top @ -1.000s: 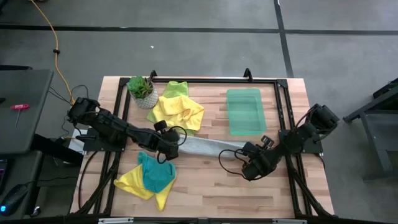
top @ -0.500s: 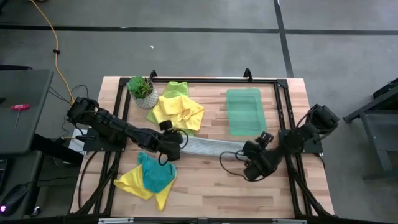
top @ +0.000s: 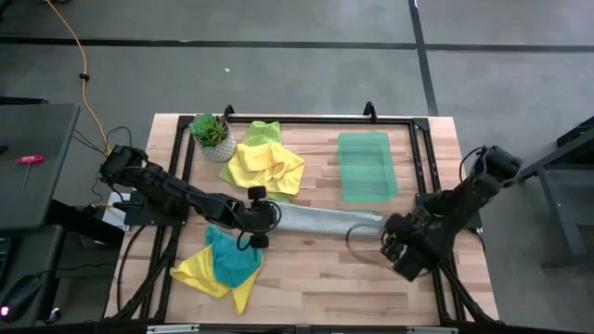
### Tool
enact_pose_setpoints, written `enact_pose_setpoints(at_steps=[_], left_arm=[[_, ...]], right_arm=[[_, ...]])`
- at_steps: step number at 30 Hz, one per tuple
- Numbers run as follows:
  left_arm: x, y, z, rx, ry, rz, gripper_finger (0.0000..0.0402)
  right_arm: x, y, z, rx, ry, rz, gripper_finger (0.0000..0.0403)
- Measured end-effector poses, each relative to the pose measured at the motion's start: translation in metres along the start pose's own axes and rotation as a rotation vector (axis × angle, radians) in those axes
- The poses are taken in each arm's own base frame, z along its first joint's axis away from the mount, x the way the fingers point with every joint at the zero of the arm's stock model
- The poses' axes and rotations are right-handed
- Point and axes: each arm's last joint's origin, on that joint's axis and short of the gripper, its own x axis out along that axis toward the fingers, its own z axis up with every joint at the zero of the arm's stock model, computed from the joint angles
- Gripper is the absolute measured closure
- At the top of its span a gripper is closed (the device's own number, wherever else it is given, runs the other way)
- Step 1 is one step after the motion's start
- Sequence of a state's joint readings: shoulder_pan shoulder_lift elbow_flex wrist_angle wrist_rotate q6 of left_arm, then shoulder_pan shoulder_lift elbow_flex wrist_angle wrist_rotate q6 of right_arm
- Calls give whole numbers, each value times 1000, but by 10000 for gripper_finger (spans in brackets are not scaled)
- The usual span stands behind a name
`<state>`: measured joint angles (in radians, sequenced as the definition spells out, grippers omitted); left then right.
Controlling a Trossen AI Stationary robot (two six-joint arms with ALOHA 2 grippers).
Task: Fold microfiber towels
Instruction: Fold the gray microfiber cloth
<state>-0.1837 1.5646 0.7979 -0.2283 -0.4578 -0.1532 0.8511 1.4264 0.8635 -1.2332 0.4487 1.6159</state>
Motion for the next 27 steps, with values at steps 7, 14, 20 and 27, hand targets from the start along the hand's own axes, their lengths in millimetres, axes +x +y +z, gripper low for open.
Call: enact_pose_setpoints(at_steps=[7,14,20,27], left_arm=[[0,-1,4,-20,-39,-10,284],[-2,-4,14,-30,-139,-27,284],[-2,-4,17,-30,-165,-29,284],[-3,-4,17,-32,-165,-29,284]], right_arm=[[26,-24,-4,264,-32,216,199],[58,-30,-3,365,-47,234,220],[61,-25,2,362,-76,286,224],[63,-24,7,373,-82,289,248]])
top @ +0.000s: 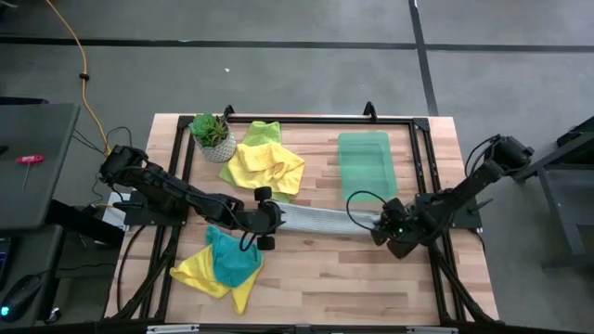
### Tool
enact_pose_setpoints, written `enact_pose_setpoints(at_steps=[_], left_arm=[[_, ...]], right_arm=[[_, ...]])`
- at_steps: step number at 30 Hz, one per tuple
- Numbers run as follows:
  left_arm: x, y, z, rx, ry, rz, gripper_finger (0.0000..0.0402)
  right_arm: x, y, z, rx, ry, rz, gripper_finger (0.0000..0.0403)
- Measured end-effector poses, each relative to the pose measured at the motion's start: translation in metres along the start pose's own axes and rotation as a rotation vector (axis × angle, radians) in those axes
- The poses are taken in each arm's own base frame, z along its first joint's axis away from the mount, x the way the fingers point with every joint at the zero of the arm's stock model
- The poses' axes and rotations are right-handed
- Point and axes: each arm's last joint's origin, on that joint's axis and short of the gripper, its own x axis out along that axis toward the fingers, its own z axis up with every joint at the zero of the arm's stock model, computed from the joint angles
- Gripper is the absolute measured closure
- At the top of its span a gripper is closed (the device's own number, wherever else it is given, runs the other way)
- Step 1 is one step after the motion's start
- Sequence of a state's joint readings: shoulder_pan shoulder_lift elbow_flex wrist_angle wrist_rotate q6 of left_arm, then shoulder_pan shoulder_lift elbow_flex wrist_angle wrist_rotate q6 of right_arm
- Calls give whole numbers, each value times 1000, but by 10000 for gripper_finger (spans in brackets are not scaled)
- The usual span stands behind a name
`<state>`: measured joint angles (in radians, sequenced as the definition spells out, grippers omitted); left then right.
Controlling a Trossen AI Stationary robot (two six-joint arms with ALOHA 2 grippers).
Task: Fold microfiber towels
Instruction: Fold the gray microfiber cloth
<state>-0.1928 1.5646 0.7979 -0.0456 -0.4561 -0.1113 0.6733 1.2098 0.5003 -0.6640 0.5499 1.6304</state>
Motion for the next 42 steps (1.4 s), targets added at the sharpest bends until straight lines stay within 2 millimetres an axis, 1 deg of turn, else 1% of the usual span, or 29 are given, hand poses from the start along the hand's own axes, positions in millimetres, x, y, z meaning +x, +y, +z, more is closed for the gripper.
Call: enact_pose_setpoints(at_steps=[3,6,7,8,11,15,20,23,27,34,36,38,42], left_arm=[[0,0,0,0,0,0,284],[0,0,0,0,0,0,284],[0,0,0,0,0,0,284],[0,0,0,0,0,0,284],[0,0,0,0,1,0,284],[0,0,0,3,3,0,284],[0,1,-2,-3,16,4,284],[0,1,-2,-9,20,5,284],[0,1,-4,-26,42,10,284],[0,3,-10,-42,96,45,284],[0,3,-12,-38,112,48,284],[-1,3,-13,-33,121,49,284],[0,4,-13,-33,122,50,284]], right_arm=[[1,0,3,-14,-4,-9,300],[3,0,6,-23,-7,-21,375],[4,-1,7,-26,-9,-25,388],[5,-1,8,-32,-8,-29,393],[7,-1,11,-30,-5,-40,381],[7,-1,14,-50,-10,-49,398],[4,1,21,-72,-84,-77,400],[4,-2,24,-33,-153,-114,401],[5,-3,27,-4,-131,-132,401],[8,-5,32,63,-154,-148,401],[9,-5,34,76,-157,-154,394],[10,-6,36,88,-159,-162,380],[12,-6,39,94,-153,-170,328]])
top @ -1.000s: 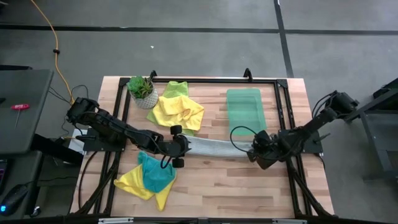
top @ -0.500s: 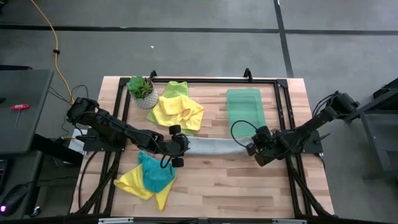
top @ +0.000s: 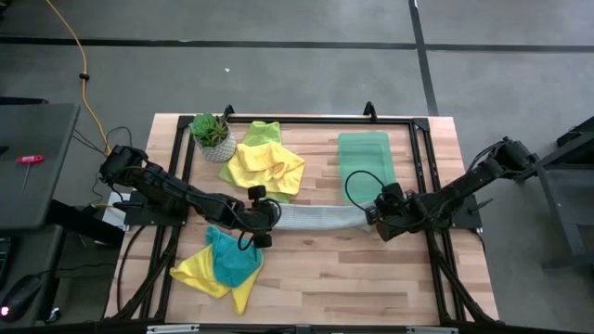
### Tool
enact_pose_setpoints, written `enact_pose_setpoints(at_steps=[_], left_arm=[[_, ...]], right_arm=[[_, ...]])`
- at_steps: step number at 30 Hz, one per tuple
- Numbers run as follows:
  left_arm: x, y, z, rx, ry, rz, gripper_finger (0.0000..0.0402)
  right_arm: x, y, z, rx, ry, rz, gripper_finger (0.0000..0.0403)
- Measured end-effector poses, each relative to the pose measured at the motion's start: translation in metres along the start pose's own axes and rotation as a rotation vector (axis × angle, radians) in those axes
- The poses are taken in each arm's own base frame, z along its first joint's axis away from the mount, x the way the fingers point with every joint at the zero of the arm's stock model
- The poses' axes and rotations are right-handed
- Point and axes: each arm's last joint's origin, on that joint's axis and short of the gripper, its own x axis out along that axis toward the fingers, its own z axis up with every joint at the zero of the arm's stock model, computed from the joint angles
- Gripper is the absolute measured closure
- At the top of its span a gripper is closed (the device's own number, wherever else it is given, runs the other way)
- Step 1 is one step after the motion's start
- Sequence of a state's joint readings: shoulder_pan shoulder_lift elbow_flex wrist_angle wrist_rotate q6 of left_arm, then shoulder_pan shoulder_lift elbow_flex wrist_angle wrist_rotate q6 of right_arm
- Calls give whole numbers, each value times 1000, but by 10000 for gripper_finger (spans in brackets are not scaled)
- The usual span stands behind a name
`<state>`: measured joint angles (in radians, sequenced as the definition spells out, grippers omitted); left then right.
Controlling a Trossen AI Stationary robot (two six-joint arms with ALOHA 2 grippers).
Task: Fold microfiber towels
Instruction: Fold the gray microfiber cloth
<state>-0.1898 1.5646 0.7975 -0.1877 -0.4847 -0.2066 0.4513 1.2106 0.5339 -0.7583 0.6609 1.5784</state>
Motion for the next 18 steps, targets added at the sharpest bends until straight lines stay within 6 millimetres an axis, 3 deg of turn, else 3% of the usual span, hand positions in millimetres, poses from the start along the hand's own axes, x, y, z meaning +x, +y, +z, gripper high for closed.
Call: enact_pose_setpoints(at_steps=[9,12,18], left_arm=[[0,1,-1,28,6,24,284],[0,1,-1,49,4,34,284],[-5,-12,2,165,-45,-68,284]], right_arm=[[-13,11,-2,-149,72,66,194],[-28,22,-1,-274,68,135,176],[-49,40,-5,-457,40,303,179]])
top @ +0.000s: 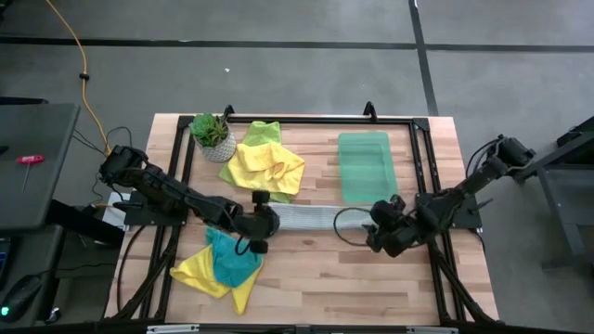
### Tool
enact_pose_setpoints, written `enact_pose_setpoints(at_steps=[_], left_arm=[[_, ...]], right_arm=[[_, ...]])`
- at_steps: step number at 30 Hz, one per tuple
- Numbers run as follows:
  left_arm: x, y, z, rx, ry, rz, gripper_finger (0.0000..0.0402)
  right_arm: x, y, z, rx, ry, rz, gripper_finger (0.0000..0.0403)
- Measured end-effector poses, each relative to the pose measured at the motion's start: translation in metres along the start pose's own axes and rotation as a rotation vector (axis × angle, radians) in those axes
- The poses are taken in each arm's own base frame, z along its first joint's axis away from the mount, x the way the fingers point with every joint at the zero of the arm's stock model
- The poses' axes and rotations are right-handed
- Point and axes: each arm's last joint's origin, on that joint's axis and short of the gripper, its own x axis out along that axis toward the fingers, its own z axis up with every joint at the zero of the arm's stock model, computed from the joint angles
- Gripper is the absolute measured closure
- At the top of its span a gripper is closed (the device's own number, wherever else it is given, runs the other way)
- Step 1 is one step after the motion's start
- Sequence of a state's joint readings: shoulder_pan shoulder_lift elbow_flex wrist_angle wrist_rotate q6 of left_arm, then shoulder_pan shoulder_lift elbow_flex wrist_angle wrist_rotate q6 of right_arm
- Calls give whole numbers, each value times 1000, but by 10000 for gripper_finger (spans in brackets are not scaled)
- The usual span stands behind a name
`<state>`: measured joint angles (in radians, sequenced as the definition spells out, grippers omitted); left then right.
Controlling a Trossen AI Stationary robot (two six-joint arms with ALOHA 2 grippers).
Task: Fold microfiber towels
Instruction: Fold the gray microfiber cloth
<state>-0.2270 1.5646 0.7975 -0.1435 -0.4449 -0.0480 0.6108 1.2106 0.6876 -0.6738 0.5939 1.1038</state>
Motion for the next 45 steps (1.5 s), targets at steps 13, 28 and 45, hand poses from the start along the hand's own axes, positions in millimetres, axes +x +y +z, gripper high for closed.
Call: enact_pose_setpoints(at_steps=[13,28,45], left_arm=[[5,-15,-1,48,-25,-29,284],[21,-23,-16,104,185,33,255],[38,-24,-28,115,292,-32,246]], right_arm=[[18,17,-11,-98,-222,52,183],[25,20,-7,-137,-211,72,183],[24,24,-5,-108,-214,112,183]])
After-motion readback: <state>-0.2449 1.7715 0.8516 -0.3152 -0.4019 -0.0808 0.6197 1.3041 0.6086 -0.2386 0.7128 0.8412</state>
